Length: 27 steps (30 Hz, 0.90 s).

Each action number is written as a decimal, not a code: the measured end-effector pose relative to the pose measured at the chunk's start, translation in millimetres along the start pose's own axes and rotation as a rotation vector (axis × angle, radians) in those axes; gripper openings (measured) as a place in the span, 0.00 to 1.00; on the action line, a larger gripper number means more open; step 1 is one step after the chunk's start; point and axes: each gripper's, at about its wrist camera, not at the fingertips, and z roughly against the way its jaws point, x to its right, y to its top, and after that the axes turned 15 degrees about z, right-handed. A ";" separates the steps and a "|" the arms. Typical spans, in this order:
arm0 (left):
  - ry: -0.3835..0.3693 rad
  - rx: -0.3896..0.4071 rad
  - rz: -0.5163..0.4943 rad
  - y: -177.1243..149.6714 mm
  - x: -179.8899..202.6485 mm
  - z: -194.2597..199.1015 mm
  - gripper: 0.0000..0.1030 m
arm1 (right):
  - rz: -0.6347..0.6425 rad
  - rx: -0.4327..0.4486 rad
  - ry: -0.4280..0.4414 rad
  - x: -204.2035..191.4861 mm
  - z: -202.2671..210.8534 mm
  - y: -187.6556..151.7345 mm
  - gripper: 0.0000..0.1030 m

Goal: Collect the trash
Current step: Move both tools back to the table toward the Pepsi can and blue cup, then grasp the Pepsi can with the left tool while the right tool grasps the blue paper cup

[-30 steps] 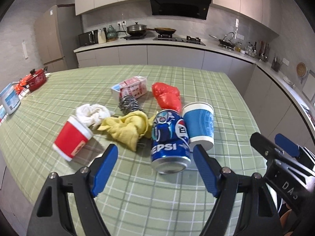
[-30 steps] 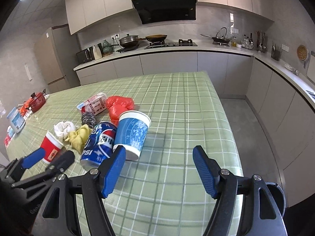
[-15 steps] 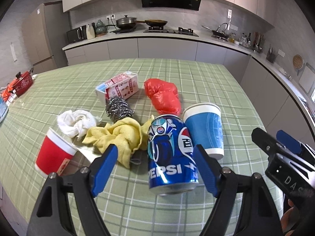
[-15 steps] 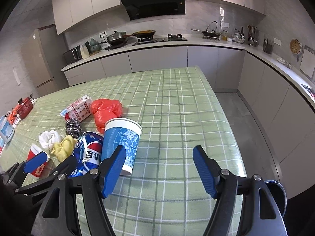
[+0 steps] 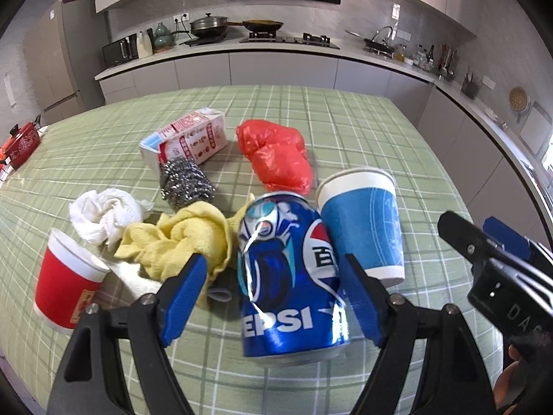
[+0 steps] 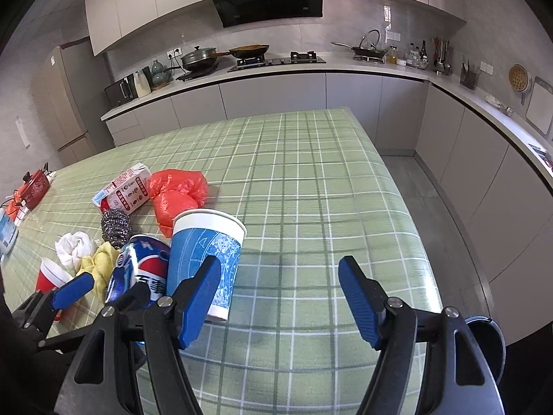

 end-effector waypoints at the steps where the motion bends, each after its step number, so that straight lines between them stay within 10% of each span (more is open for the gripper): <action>1: 0.001 -0.005 0.000 -0.5 -0.5 -1.7 0.78 | 0.001 0.000 0.000 -0.3 -1.2 0.7 0.70; 27: -0.029 0.004 0.018 8.2 -39.8 -7.2 0.69 | -0.006 -0.095 0.196 -49.4 -75.5 12.1 0.70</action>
